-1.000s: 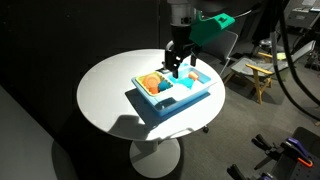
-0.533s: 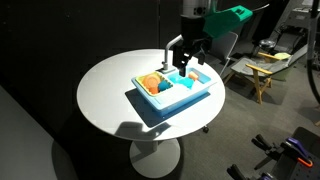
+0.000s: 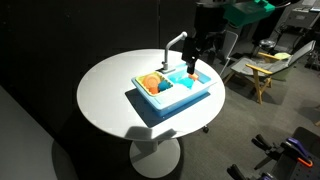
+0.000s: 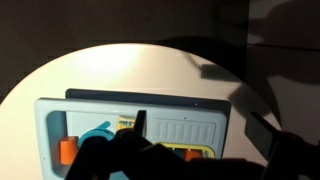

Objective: Pick up the blue mug from the sink and put it in the dish rack

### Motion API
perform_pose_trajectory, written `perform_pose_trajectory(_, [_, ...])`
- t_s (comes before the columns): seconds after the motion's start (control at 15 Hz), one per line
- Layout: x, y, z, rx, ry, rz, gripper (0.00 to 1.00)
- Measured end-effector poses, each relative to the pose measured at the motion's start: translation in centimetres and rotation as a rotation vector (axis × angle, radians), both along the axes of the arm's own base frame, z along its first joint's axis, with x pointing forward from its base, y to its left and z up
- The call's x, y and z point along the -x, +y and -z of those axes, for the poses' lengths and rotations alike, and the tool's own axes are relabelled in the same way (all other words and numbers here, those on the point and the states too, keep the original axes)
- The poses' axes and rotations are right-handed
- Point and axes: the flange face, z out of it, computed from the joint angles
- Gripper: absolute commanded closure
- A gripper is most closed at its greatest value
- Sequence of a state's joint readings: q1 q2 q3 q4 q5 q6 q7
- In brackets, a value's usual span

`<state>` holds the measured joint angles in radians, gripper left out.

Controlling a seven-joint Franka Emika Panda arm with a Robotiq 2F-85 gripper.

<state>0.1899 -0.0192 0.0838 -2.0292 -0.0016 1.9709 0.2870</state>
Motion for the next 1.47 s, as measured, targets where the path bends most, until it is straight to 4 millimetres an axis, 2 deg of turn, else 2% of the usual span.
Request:
perform_pose_trajectory(0.53, [2.0,-3.8,-1.4,-0.013,-0.015,0.055,0.00])
perform_pose_trajectory(1.47, [3.9,-6.2,-3.2,-0.001,-0.035,0.107,0.00])
